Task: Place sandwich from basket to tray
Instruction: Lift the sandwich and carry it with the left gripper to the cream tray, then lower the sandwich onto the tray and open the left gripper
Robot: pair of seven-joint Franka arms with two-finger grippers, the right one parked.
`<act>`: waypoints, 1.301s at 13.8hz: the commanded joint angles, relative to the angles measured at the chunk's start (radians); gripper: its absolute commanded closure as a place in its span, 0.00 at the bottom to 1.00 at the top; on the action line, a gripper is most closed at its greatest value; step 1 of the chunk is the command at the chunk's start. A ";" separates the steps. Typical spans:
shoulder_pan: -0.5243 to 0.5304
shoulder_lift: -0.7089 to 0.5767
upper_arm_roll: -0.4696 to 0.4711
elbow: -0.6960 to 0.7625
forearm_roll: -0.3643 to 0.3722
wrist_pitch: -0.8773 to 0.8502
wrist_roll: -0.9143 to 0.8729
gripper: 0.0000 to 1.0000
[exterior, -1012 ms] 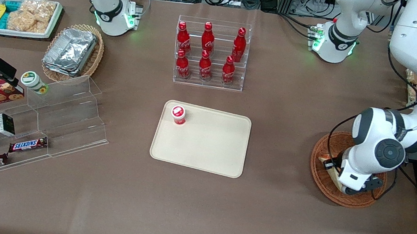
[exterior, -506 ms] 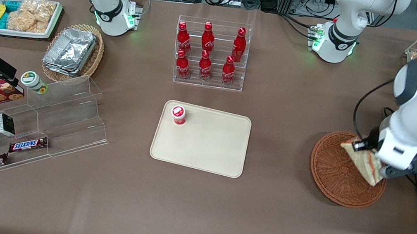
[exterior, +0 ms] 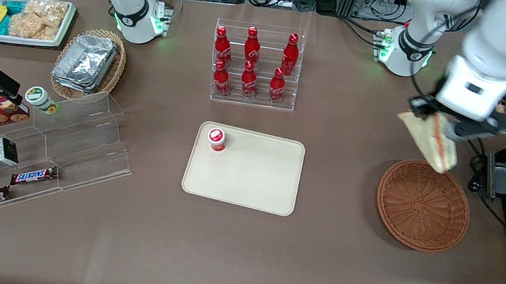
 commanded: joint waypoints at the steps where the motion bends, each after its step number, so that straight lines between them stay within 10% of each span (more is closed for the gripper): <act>1: -0.006 0.107 -0.159 0.044 0.015 0.005 -0.188 0.98; 14: -0.129 0.705 -0.230 0.042 0.222 0.537 -0.430 0.96; 16: -0.136 0.747 -0.229 0.041 0.241 0.580 -0.431 0.87; 18: -0.137 0.768 -0.229 0.041 0.241 0.597 -0.431 0.53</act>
